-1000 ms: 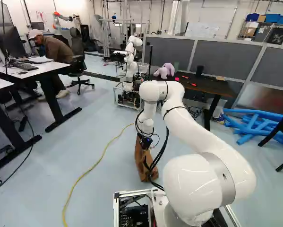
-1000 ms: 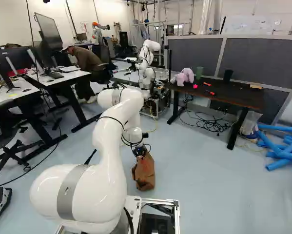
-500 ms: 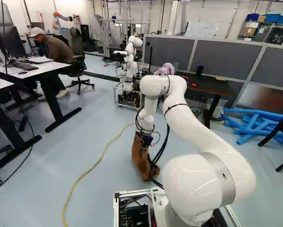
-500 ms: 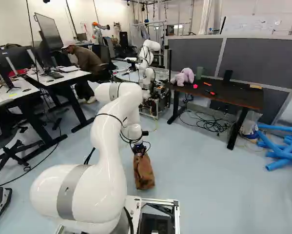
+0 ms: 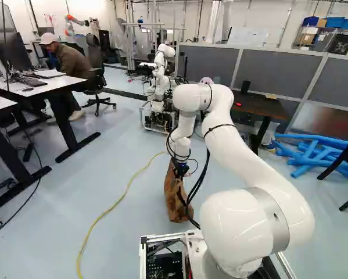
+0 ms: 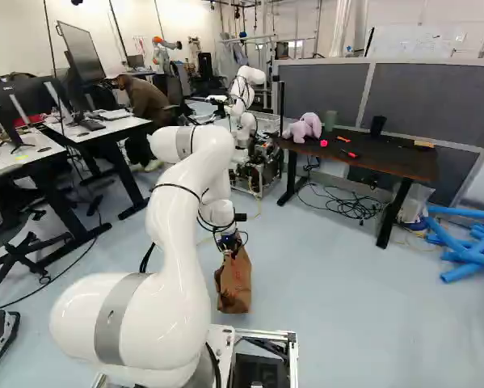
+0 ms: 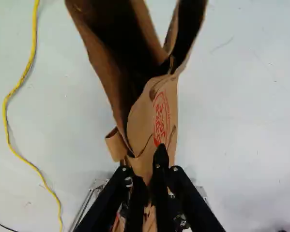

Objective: Pick up the bag on the ground and place it on the table

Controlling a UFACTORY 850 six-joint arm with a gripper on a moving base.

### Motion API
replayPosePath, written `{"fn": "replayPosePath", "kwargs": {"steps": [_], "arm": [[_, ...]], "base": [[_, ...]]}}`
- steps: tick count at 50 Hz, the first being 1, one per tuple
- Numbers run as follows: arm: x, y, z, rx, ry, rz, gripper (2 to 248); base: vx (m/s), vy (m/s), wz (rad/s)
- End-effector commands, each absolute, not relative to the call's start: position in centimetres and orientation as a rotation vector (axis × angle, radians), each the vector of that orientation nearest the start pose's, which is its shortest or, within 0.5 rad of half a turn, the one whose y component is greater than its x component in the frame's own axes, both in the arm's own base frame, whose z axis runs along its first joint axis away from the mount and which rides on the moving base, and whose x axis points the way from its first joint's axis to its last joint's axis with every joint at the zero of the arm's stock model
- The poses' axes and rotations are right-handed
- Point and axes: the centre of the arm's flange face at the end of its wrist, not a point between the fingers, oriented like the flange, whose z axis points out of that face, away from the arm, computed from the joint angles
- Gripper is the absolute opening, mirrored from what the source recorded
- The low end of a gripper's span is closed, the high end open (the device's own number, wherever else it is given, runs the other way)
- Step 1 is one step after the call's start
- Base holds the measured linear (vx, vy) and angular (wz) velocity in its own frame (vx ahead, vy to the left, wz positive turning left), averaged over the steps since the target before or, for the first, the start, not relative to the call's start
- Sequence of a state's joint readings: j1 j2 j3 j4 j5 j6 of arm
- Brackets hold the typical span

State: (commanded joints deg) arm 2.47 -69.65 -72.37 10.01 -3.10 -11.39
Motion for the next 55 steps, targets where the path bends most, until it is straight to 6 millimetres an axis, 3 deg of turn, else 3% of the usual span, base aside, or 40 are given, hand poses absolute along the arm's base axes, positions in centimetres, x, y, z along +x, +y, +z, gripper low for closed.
{"fn": "replayPosePath", "kwargs": {"steps": [55], "arm": [[51.7,2.7,7.5,-3.125,-0.112,-0.023,21]], "base": [[0.0,0.0,0.0]]}}
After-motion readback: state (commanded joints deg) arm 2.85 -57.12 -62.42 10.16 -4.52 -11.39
